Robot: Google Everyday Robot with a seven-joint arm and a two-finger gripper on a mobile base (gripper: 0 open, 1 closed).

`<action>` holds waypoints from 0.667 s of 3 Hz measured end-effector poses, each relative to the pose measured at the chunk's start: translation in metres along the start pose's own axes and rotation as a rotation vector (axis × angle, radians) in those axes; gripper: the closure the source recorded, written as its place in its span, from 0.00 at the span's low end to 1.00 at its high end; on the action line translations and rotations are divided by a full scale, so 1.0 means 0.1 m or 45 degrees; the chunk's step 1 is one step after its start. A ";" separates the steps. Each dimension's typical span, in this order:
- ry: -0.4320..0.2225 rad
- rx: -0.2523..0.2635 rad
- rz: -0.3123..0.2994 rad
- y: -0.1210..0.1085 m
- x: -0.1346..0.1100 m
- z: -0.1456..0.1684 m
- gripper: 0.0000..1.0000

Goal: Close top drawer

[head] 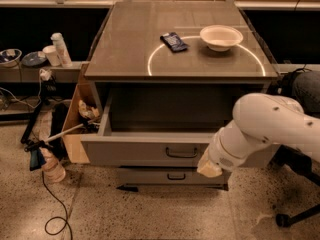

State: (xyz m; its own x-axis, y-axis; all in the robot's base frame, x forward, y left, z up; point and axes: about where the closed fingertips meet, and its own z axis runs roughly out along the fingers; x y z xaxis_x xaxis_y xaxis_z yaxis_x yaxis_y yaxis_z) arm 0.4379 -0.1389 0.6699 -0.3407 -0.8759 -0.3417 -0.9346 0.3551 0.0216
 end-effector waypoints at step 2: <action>0.037 0.101 0.002 -0.60 -0.14 0.02 1.00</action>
Offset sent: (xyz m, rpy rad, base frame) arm 0.1514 -0.0129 0.0199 -0.1327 -0.1591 -0.0429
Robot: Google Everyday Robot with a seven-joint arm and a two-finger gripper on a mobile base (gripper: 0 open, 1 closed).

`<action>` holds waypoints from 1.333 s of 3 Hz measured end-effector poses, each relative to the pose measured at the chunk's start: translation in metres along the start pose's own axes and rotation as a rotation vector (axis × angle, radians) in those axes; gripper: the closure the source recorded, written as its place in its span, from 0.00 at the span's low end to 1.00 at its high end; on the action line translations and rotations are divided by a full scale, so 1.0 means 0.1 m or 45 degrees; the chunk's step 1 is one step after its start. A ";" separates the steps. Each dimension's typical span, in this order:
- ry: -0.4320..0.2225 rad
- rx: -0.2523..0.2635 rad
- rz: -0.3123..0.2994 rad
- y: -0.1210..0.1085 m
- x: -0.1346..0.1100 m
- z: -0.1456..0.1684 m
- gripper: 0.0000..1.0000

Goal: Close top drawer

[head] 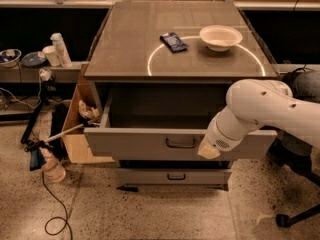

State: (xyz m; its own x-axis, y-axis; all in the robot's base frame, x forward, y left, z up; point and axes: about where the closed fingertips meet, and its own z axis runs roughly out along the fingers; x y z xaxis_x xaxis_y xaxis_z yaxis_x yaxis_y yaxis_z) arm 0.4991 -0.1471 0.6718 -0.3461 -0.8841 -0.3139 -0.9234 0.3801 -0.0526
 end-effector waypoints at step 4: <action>0.019 0.073 -0.047 -0.39 -0.26 -0.03 0.58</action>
Offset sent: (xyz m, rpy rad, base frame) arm 0.1822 0.0370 0.0629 -0.1706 -0.2339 0.0663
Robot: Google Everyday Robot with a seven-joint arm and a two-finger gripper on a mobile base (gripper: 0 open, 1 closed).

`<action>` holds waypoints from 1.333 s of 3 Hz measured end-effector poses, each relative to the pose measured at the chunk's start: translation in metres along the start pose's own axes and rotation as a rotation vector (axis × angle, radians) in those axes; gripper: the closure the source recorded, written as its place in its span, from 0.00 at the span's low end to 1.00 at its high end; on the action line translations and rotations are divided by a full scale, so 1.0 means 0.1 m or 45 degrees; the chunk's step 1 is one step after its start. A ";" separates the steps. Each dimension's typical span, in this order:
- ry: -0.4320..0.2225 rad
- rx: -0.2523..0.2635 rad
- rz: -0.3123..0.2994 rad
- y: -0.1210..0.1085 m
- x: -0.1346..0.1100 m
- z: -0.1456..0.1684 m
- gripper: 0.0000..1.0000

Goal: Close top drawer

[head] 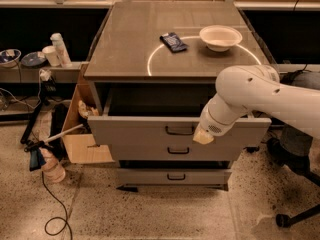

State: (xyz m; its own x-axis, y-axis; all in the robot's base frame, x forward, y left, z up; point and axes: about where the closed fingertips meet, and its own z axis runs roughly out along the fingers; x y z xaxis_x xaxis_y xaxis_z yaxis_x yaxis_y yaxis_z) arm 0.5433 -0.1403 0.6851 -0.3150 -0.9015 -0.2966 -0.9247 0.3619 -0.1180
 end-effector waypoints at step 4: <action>-0.003 0.034 0.014 0.01 0.03 0.00 0.00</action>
Offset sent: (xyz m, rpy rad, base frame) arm 0.0000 0.0000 0.0000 0.0000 0.0000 0.0000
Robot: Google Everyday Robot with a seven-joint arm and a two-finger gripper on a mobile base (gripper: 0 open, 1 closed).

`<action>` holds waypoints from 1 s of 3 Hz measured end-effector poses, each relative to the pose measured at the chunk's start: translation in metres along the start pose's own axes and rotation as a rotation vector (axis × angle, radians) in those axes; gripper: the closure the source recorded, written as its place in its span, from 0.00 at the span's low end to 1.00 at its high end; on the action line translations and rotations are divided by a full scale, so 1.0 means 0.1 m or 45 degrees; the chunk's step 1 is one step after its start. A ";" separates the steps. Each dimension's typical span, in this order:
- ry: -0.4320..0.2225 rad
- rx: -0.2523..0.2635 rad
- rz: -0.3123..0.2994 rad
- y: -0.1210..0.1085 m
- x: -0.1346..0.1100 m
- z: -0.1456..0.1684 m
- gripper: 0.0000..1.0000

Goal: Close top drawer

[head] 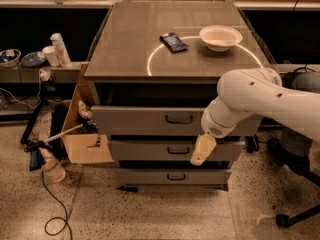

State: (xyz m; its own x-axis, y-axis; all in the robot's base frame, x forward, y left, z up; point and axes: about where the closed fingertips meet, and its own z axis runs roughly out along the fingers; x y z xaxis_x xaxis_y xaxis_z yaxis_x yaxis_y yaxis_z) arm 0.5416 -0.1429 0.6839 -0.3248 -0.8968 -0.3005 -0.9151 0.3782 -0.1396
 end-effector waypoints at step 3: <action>0.000 0.000 0.000 0.00 0.00 0.00 0.37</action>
Offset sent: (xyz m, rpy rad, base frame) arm 0.0000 0.0000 0.0000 0.0000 -0.0001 0.0000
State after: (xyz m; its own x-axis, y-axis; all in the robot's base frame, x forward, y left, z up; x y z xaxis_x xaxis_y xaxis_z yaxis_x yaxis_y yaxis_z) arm 0.5416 -0.1429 0.6839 -0.3248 -0.8968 -0.3005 -0.9151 0.3782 -0.1396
